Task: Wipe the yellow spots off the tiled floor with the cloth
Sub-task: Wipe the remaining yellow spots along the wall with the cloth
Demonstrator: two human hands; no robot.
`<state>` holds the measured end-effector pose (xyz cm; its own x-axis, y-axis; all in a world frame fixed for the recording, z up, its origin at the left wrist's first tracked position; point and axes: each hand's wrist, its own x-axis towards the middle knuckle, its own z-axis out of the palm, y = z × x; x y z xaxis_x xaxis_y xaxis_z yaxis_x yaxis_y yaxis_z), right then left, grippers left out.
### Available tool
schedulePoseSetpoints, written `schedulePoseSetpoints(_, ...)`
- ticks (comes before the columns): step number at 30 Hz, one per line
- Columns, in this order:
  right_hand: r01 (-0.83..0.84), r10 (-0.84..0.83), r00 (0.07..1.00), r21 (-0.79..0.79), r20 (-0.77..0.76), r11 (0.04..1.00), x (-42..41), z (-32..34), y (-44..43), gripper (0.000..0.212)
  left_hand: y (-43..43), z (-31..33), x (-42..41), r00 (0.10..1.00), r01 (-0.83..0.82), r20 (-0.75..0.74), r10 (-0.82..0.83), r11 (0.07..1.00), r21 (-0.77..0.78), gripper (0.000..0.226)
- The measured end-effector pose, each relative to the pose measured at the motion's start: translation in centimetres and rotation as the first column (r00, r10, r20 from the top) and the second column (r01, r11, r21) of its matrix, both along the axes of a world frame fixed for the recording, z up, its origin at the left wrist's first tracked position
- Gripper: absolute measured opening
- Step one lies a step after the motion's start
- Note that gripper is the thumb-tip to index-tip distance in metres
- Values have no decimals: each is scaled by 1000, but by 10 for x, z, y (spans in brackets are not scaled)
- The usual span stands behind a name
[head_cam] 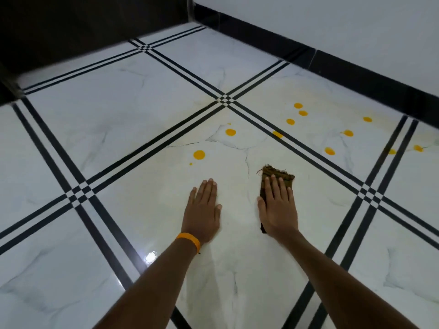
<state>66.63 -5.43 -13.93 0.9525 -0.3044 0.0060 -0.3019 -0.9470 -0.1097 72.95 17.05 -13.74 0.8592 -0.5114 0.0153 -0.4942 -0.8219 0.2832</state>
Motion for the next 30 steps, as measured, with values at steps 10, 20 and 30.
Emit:
schedulePoseSetpoints(10, -93, 89, 990, 40, 107, 995, 43, -12, 64, 67, 50, -6, 67, 988, -76, 125, 88, 992, -100, 62)
schedulePoseSetpoints(20, 24, -25, 997, 17, 72, 1000, 102, -11, 15, 73, 97, -15, 121, 974, -207, 89, 206, 978, -5, 77)
schedulePoseSetpoints(30, 97, -97, 995, 26, 25, 995, 155, -7, 17, 77, 99, -20, 122, 970, -218, 110, 219, 976, -17, 76)
